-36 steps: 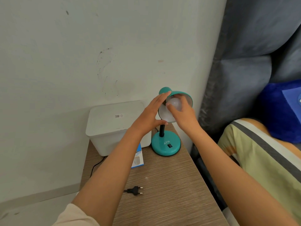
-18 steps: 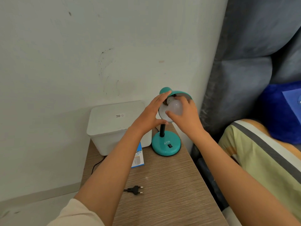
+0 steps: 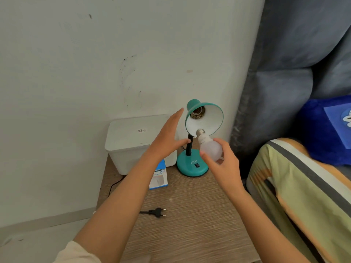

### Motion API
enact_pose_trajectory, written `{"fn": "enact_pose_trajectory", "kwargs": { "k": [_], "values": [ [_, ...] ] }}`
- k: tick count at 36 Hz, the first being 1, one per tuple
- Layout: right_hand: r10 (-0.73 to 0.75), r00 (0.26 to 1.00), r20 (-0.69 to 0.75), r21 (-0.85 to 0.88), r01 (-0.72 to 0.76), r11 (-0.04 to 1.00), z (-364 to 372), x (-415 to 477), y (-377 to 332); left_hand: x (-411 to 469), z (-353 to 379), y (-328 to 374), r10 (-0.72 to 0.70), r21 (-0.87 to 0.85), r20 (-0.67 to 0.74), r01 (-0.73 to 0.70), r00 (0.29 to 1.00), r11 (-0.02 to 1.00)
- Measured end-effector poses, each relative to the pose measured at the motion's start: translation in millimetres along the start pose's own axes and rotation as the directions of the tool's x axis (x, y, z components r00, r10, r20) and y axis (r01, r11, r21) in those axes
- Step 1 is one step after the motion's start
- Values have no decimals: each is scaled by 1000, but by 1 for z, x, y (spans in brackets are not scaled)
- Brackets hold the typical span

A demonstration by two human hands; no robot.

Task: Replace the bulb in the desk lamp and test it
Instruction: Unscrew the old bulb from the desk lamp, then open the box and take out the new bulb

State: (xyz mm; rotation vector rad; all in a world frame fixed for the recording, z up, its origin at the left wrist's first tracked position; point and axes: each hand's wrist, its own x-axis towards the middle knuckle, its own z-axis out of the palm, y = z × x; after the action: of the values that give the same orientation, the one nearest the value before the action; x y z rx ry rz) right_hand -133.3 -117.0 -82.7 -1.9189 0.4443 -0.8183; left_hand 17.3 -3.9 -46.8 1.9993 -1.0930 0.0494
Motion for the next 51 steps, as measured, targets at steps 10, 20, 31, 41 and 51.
{"fn": "enact_pose_trajectory", "kwargs": {
  "k": [10,20,31,41,51],
  "values": [
    [201,952,230,-75,-189,979,48,-53,47,-95,16,-67,-419,-91,-181,409,890,908],
    [284,909,305,-308,-188,933,93,-30,79,-101,38,-109,-501,-175,-197,472,843,864],
    [298,884,360,-404,-140,904,114,-19,84,-104,50,-119,-485,-230,-262,434,835,871],
    [69,925,373,-357,74,931,103,7,64,-107,52,-124,-473,-277,-243,407,846,870],
    [-124,625,771,-325,554,767,130,49,26,-109,62,-128,-463,-317,-198,391,864,864]
  ]
}}
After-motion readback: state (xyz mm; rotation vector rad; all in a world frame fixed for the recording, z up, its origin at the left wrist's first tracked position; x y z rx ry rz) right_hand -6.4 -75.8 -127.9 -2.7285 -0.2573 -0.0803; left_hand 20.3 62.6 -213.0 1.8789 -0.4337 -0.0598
